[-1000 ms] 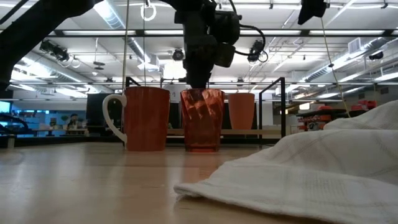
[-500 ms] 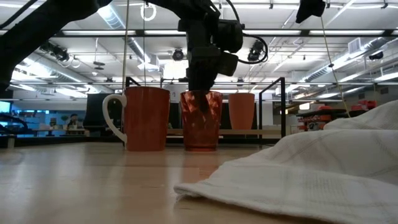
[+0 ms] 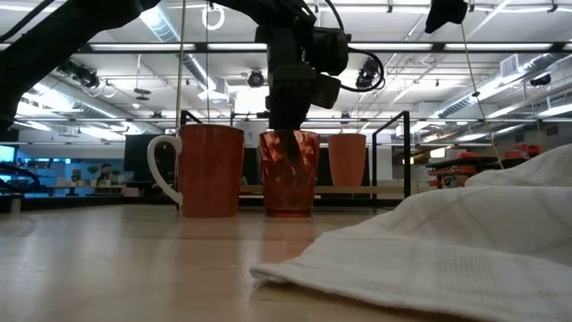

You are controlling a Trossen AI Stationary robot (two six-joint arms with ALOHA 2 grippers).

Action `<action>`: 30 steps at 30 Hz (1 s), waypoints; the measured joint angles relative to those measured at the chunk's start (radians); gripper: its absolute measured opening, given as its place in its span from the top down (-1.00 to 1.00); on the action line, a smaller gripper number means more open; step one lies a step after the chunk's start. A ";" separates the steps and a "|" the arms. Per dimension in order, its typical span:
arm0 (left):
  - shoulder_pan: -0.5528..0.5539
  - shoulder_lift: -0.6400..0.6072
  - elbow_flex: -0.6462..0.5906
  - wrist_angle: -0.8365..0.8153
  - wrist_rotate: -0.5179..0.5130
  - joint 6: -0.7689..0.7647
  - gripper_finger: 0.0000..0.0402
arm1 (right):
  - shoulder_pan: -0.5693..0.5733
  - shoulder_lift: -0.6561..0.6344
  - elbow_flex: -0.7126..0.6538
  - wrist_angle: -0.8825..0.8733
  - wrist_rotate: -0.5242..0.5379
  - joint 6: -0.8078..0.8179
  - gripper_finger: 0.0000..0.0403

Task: Stack small to large cups/mugs on shelf
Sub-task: Put the orange cup on the shelf

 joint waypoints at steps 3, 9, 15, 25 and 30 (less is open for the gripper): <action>0.000 -0.002 0.014 -0.006 0.000 0.000 0.96 | 0.000 0.000 0.000 0.001 0.000 0.000 0.55; -0.002 -0.002 0.119 -0.104 0.029 0.000 0.94 | 0.000 0.000 0.000 0.002 0.000 0.000 0.55; -0.001 -0.004 0.230 -0.125 0.042 0.054 0.91 | 0.000 0.000 0.000 0.002 0.000 0.000 0.55; 0.022 -0.004 0.100 -0.127 0.019 0.083 0.71 | 0.000 0.000 0.000 0.002 0.000 -0.027 0.55; 0.027 -0.004 0.062 -0.124 0.009 0.079 0.74 | 0.000 0.000 0.000 0.002 0.000 -0.043 0.55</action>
